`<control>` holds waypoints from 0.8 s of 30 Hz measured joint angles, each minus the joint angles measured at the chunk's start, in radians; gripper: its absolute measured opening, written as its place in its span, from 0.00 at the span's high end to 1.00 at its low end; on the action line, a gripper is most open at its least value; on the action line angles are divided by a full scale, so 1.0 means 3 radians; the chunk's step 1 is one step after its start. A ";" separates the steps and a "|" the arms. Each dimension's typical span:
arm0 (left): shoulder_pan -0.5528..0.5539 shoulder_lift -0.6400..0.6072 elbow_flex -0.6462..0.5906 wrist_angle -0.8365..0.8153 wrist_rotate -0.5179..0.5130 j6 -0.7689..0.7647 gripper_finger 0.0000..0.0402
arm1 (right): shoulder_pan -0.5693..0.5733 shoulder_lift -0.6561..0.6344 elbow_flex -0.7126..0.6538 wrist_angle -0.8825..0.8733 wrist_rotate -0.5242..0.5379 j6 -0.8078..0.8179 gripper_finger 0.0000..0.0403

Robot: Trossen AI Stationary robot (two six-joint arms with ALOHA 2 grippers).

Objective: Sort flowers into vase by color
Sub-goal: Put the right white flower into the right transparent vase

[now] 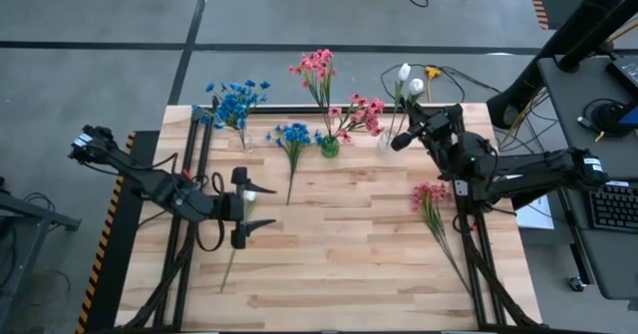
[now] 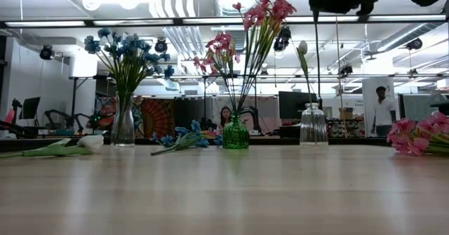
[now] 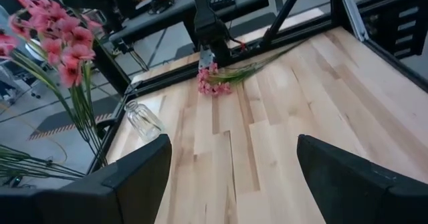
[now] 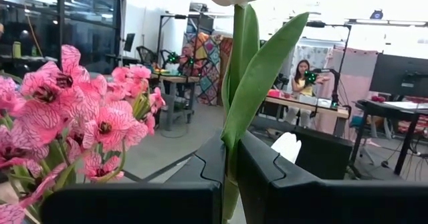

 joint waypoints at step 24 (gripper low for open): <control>0.0006 0.0346 0.0000 0.0020 -0.0192 -0.0011 0.25 | -0.0005 0.0023 0.0000 -0.0018 -0.0011 0.0019 0.96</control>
